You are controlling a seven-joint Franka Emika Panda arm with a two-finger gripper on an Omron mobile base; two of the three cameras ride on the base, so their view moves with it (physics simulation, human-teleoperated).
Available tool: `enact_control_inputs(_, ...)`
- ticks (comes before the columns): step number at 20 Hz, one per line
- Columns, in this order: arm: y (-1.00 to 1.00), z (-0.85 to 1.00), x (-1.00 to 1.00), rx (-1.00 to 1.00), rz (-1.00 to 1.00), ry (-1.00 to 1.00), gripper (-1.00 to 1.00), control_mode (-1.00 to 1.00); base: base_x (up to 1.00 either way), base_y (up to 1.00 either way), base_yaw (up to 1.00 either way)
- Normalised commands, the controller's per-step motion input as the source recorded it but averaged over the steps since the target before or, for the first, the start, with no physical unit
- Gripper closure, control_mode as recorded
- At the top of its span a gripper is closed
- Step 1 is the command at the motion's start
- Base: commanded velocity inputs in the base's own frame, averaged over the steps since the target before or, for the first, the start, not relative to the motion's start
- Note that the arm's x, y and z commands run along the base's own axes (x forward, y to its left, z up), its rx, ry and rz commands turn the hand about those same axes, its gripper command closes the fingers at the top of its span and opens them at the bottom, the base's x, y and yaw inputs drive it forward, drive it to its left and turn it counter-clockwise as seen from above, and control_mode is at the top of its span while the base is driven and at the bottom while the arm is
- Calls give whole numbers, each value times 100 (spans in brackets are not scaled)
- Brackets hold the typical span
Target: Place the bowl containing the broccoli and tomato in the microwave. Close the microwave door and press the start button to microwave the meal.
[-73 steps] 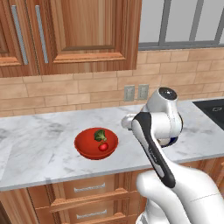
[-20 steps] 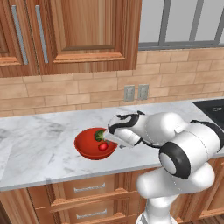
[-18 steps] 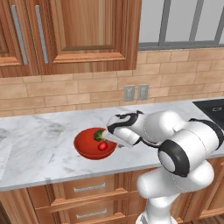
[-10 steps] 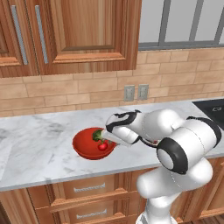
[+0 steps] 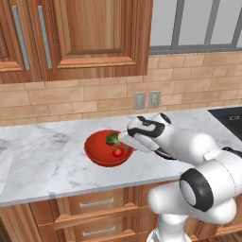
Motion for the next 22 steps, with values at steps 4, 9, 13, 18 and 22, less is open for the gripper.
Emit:
enact_control_inputs(4, -44, 81, -23, 6, 0, 0, 100, -100, 0, 0, 0)
enact_control_inputs(9, -57, 90, -46, 1, 0, 0, 100, -100, 0, 0, 0)
enact_control_inputs(13, -59, 88, -58, 0, 0, 0, 100, -100, 0, 0, 0)
enact_control_inputs(18, -58, 70, -53, 0, 0, 0, 100, -100, 0, 0, 0)
enact_control_inputs(22, -53, 45, -29, 0, -11, 1, 100, -100, 0, 0, 0)
